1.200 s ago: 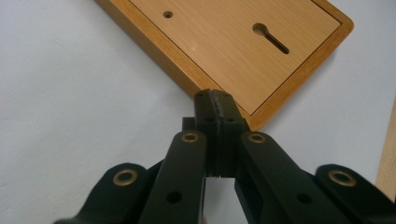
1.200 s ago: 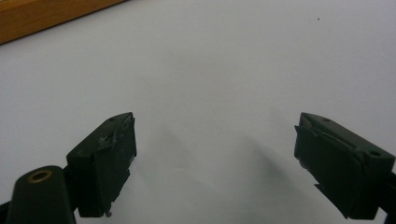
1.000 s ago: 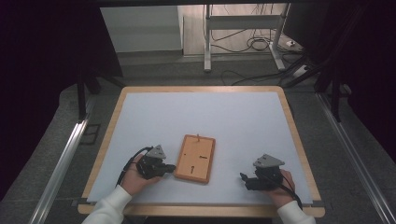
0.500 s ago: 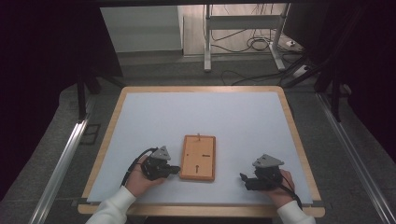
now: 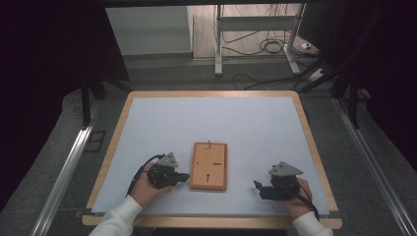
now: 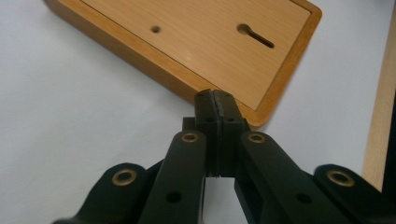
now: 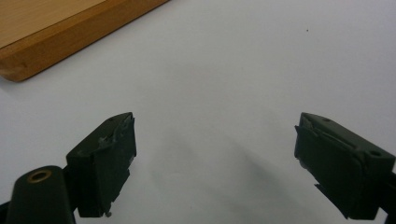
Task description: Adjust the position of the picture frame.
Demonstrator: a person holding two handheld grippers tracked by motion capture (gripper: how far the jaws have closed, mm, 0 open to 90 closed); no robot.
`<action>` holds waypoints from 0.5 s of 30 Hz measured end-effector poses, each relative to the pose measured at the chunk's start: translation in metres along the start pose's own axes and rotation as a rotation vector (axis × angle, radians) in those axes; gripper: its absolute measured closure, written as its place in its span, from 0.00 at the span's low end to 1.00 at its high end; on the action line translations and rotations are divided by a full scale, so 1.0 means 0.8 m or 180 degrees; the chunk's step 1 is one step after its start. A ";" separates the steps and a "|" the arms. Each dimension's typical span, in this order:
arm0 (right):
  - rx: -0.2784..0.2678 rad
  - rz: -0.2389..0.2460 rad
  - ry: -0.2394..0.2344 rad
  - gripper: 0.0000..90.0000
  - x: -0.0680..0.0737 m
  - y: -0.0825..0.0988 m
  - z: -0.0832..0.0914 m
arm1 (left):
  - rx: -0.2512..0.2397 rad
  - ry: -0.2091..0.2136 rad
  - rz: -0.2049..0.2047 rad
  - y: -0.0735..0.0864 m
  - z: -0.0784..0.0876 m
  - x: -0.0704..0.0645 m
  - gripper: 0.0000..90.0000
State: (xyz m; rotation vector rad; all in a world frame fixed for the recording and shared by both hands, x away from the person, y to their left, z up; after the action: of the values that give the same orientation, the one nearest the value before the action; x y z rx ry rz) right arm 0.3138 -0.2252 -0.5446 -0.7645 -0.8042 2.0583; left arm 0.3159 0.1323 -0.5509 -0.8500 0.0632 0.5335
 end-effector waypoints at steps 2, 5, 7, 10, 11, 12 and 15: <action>-0.0022 -0.0025 0.0001 0.15 -0.001 -0.001 0.000 | -0.0059 -0.0042 0.0026 0.001 0.006 0.005 1.00; -0.0049 -0.0033 0.0014 0.15 -0.003 -0.002 -0.001 | -0.0171 -0.0127 0.0063 0.005 0.018 0.014 1.00; -0.0065 -0.0038 0.0021 0.15 -0.004 -0.003 -0.001 | -0.0265 -0.0213 0.0101 0.008 0.027 0.019 1.00; -0.0068 -0.0032 0.0032 0.15 -0.004 -0.004 -0.002 | -0.0450 -0.0346 0.0196 0.012 0.040 0.027 0.98; -0.0071 -0.0026 0.0042 0.15 -0.003 -0.004 -0.001 | -0.0491 -0.0400 0.0211 0.014 0.043 0.029 0.94; -0.0080 -0.0024 0.0044 0.15 -0.003 -0.005 -0.001 | -0.0526 -0.0455 0.0223 0.015 0.045 0.031 0.90; -0.0103 -0.0023 0.0038 0.15 -0.001 -0.007 0.000 | -0.0565 -0.0581 0.0272 0.019 0.047 0.033 0.72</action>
State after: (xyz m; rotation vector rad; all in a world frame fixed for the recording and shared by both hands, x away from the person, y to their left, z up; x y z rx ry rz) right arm 0.3164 -0.2230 -0.5400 -0.7900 -0.8341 2.0370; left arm 0.3258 0.1789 -0.5433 -0.9709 -0.1170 0.7024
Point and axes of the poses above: each handheld gripper's, and its own axes: z roughly backward along the jaws, y roughly out of its underside, x roughly to its left, the point moved 4 cm from there along -z, roughly forward along the jaws, and after that the axes turned 9 degrees about y, right-handed, at the moved point
